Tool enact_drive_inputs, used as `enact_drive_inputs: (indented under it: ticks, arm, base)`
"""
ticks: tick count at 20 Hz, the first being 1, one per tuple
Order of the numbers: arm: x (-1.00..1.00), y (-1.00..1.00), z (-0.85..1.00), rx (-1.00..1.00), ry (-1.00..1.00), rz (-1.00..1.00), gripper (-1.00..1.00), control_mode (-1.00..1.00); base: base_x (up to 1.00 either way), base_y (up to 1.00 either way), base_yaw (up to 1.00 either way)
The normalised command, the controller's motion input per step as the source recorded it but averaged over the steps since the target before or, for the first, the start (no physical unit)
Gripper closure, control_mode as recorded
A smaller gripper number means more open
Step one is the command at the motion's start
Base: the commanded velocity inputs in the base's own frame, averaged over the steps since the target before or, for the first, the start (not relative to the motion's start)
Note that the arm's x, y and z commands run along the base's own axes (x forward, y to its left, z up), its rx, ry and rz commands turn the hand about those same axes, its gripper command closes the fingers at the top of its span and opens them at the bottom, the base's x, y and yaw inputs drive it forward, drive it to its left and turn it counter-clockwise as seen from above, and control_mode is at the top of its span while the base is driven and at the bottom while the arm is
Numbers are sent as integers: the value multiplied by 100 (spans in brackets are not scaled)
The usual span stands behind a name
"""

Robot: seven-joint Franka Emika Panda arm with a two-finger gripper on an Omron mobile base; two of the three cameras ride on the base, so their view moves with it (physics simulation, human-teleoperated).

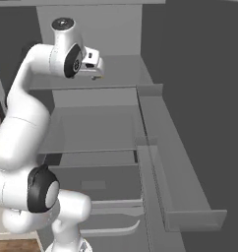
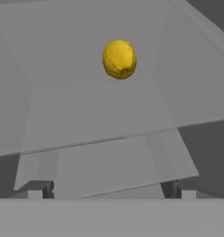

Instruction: Grab the onion and lemon from the fridge, place them in the blender, close the lid, and turn on the blender to create a marinade.

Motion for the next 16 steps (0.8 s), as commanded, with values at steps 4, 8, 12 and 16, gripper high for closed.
enact_drive_inputs:
  ticks: [4,8,12,16]
  arm:
    - [70,0,-20,0,0,0,-100,-100]
    - [59,0,-8,0,0,0,-100,-100]
    - [48,0,-3,0,0,0,-100,-100]
    - [54,0,-7,0,0,0,-100,-100]
  base:
    - [0,0,0]
    - [0,0,0]
    - [0,0,0]
    - [0,0,0]
